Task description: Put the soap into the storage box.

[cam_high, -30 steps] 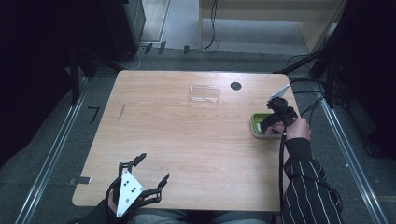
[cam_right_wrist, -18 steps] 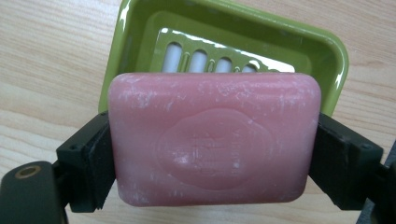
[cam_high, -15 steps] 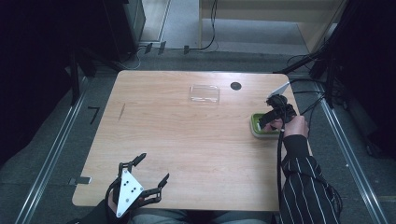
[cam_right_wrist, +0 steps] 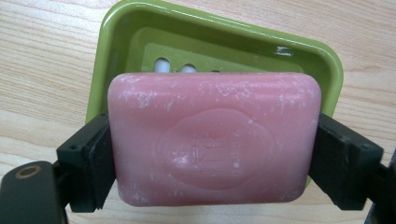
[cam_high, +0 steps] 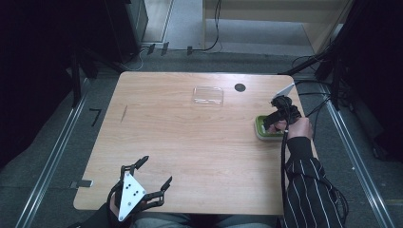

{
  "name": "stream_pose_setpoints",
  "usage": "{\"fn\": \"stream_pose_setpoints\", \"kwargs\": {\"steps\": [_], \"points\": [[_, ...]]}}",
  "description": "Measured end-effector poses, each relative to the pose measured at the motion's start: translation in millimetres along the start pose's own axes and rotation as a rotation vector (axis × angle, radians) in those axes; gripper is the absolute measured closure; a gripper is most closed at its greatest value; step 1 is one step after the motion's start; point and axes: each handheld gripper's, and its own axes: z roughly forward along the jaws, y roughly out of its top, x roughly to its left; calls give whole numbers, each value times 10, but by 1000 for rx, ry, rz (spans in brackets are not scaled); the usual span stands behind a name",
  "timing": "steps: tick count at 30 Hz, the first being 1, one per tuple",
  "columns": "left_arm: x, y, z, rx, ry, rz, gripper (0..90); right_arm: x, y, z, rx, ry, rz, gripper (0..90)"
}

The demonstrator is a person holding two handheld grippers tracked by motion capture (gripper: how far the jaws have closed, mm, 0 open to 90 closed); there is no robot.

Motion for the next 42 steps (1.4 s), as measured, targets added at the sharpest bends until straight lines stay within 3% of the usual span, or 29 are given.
{"fn": "stream_pose_setpoints", "kwargs": {"steps": [16,22,42], "points": [[0,0,-1,-1,1,0,136,-13,9,31,-39,14,60,136],[0,0,0,-1,1,0,136,-7,17,72,-32,12,81,135],[3,-1,1,-1,2,-1,136,7,73,226,11,6,83,135]]}}
